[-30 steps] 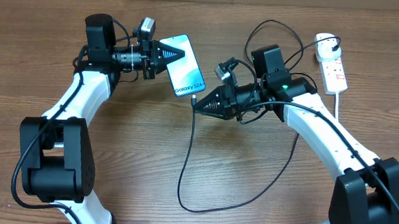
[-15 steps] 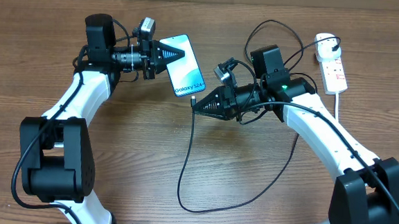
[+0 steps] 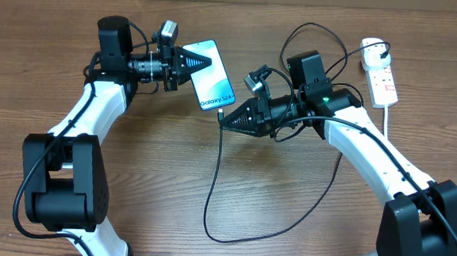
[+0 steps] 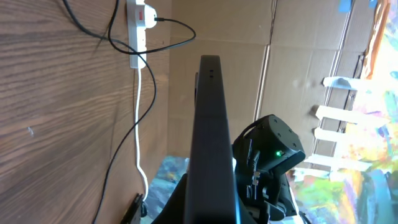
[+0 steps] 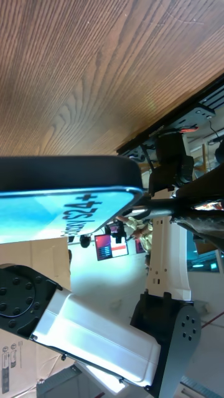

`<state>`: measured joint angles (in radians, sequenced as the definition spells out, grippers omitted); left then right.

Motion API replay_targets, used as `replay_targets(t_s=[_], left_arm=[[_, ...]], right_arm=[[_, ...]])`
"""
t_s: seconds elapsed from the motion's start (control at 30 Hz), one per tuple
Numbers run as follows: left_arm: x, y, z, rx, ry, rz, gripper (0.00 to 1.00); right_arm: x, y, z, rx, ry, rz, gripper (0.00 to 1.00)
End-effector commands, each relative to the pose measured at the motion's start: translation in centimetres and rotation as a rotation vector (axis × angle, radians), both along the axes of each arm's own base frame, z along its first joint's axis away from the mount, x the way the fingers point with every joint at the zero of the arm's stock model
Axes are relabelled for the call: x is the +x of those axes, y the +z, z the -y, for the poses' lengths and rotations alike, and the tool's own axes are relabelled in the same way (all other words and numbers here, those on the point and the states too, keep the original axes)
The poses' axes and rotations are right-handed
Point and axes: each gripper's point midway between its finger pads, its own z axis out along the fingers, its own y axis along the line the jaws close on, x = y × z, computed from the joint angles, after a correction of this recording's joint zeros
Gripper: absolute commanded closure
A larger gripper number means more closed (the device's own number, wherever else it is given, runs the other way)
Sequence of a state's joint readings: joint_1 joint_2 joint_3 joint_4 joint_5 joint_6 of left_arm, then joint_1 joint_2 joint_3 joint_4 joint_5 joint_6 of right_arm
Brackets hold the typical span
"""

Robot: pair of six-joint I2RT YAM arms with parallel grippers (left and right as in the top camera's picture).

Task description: Plug charger to phone and switch on socket

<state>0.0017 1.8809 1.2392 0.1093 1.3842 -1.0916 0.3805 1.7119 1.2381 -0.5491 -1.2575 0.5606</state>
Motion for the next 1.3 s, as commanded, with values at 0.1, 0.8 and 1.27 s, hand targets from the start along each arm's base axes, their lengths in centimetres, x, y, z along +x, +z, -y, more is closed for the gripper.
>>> replay_targets(t_s=[0.1, 0.8, 1.27], left_arm=[[0.0, 1.3, 0.2, -0.009, -0.026, 0.050, 0.96], [-0.2, 1.3, 0.4, -0.010, -0.036, 0.049, 0.96], [-0.7, 0.6, 0.9, 0.000, -0.045, 0.030, 0.96]], right_arm=[[-0.1, 2.3, -0.3, 0.033, 0.013, 0.072, 0.96], [-0.1, 2.2, -0.3, 0.032, 0.013, 0.067, 0.96], [-0.1, 1.1, 0.0, -0.027, -0.010, 0.056, 0.96]])
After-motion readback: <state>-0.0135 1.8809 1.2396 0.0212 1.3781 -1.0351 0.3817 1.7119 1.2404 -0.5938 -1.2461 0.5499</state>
